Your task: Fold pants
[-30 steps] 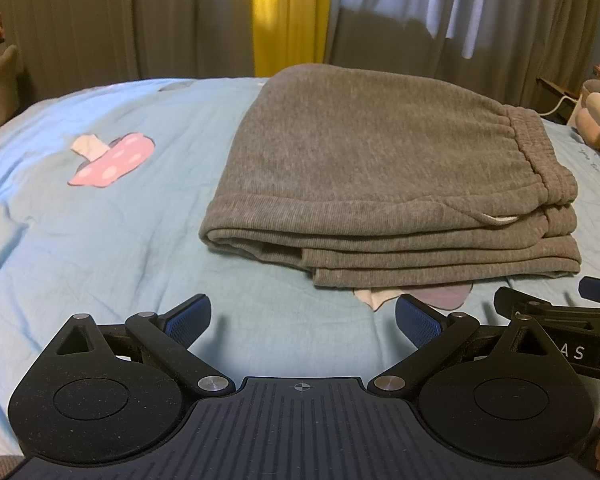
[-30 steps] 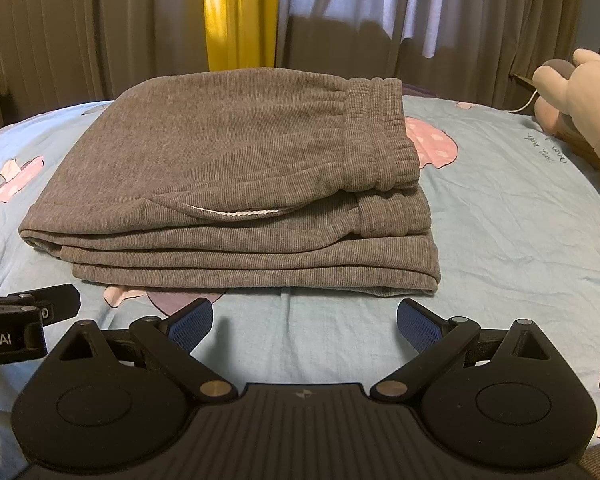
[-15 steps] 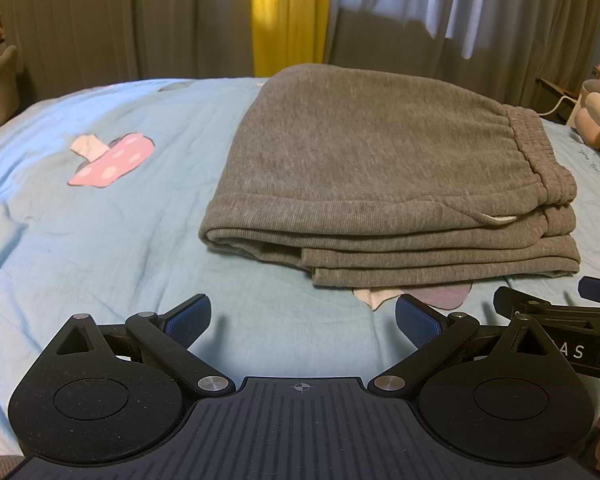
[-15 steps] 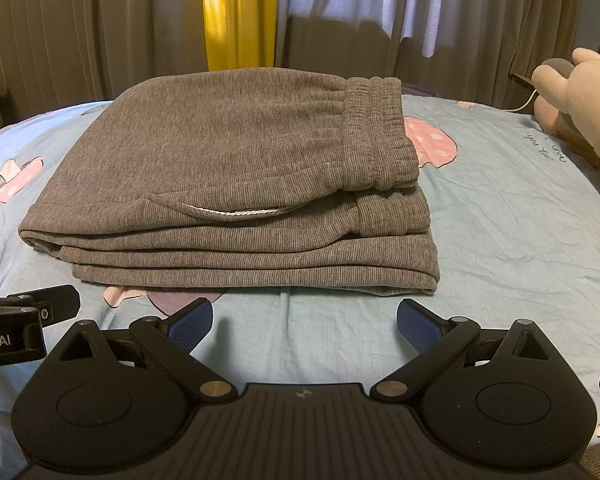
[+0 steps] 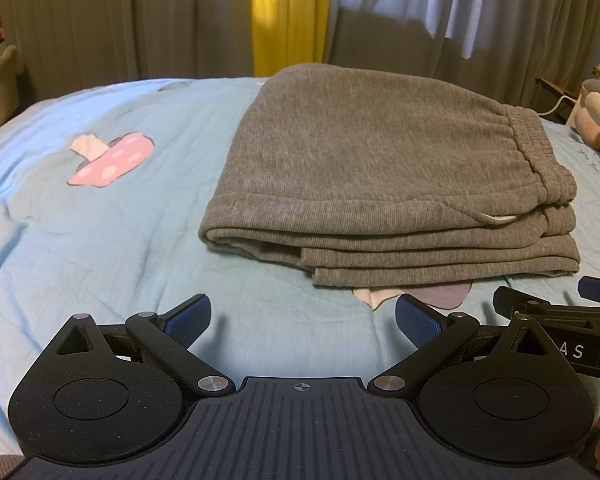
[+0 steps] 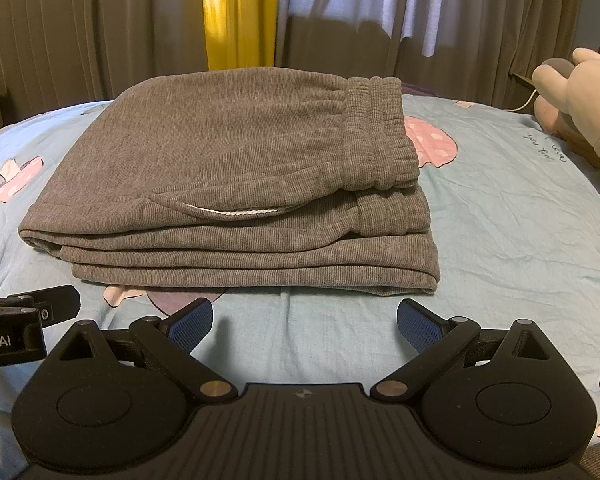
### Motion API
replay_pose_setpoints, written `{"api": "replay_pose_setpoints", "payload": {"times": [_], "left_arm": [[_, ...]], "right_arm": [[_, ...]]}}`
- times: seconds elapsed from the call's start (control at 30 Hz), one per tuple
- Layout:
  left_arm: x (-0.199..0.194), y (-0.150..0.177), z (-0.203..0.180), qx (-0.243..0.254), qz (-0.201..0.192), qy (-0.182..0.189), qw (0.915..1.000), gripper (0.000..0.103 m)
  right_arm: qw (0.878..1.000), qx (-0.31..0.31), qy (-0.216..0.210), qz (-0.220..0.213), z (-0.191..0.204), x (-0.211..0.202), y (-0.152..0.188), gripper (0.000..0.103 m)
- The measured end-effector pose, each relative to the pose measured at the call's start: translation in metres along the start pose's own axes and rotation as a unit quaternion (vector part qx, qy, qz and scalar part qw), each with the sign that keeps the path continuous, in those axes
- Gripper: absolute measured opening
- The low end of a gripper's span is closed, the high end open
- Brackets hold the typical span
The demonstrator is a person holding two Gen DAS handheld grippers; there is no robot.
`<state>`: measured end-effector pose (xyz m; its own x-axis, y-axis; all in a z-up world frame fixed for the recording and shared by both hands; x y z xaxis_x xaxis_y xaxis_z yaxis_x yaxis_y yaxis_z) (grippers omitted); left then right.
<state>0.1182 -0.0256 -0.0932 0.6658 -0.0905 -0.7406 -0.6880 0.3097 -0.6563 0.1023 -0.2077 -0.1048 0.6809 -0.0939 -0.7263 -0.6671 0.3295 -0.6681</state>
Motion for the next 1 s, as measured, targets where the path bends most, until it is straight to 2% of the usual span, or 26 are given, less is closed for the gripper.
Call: {"api": "replay_pose_setpoints", "payload": {"times": [1.0], "left_arm": [[0.0014, 0.0014, -0.0001, 0.002, 0.004, 0.001, 1.0000, 0.102]], "right_arm": [[1.000, 0.000, -0.001, 0.005, -0.0001, 0.0026, 0.0009, 0.099]]}}
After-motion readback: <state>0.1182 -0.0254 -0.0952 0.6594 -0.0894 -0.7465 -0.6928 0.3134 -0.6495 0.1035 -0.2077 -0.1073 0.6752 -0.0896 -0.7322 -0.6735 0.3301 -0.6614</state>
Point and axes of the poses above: each gripper's, at about its wrist camera, not at the fingertips, and x roughly the way its jaws point, z to its left, y to its underside, the point moved 7 cm from there along x, roughly the way its jaws point, and after that the axes turned 14 degrees about x, right-handed, at the moved point
